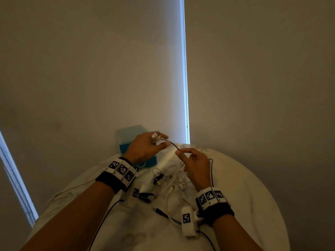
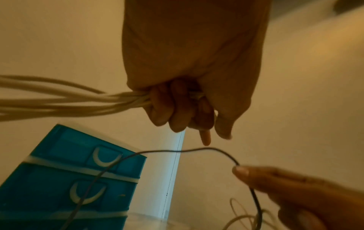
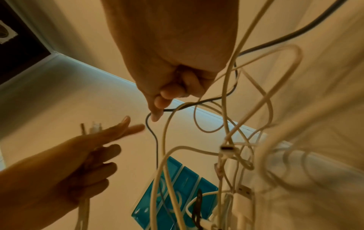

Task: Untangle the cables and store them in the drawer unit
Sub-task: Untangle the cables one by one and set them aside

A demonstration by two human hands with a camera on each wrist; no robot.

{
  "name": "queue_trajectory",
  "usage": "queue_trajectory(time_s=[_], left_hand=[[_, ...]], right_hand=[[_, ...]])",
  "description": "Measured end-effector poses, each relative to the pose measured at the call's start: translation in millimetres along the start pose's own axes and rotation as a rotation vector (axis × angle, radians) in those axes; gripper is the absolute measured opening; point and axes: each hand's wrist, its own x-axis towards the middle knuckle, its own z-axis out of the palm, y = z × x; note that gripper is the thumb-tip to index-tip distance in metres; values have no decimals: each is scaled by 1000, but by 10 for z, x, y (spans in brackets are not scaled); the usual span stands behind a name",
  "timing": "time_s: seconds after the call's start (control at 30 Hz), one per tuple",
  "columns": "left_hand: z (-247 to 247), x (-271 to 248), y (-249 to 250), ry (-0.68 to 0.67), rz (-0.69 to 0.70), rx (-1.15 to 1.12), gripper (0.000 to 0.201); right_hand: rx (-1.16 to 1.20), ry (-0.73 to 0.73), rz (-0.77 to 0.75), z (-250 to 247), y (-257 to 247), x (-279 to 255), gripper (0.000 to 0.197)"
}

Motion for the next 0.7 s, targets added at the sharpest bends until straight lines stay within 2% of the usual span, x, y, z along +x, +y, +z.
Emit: queue_trajectory(time_s=[0.1,0.2,0.27,0.4,0.53,0.6,0.67,0.7], left_hand=[[115,48,5,-8,-145,-55,54],[165,101,3,38,-218,-248,38],[132,126,-24,118,-247,-285,32],[-109,118,-7,338,-294,-480,40],[-472,113,-53,659,-320,-799,37],[-561,103,-77,755,-339,-863,37],[-583,114,-130,718,-357,-796,45],[-574,124,-172,632,-386,-700,53]], right_hand=[[-5,-17,-72,52,-17,-23,12],[-44,-85,-99,126,11,-51,15],[-113,-168,-53,161,69,-46,20],[-266,-352,129,117,216,-48,28],[-311,-296,200,62,317,-51,19],[-337,-270,195,76,311,-40,20],[-362,-194,156,74,329,1,27],[-359,-144,140,63,329,22,30]])
